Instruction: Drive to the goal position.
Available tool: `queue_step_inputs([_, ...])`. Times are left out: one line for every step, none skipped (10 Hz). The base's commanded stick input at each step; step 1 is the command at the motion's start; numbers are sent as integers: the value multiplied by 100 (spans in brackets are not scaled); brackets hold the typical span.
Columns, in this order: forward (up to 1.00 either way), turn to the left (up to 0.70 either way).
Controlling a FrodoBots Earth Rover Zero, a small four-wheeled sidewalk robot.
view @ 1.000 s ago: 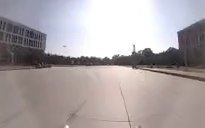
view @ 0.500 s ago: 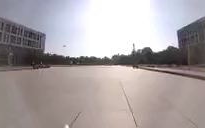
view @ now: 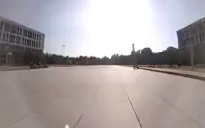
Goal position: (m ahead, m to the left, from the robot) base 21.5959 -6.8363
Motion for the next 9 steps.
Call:
queue_step_inputs([100,0])
queue_step_inputs([100,0])
queue_step_inputs([100,0])
queue_step_inputs([100,0])
queue_step_inputs([100,0])
queue_step_inputs([100,0])
queue_step_inputs([100,0])
queue_step_inputs([100,0])
queue_step_inputs([100,0])
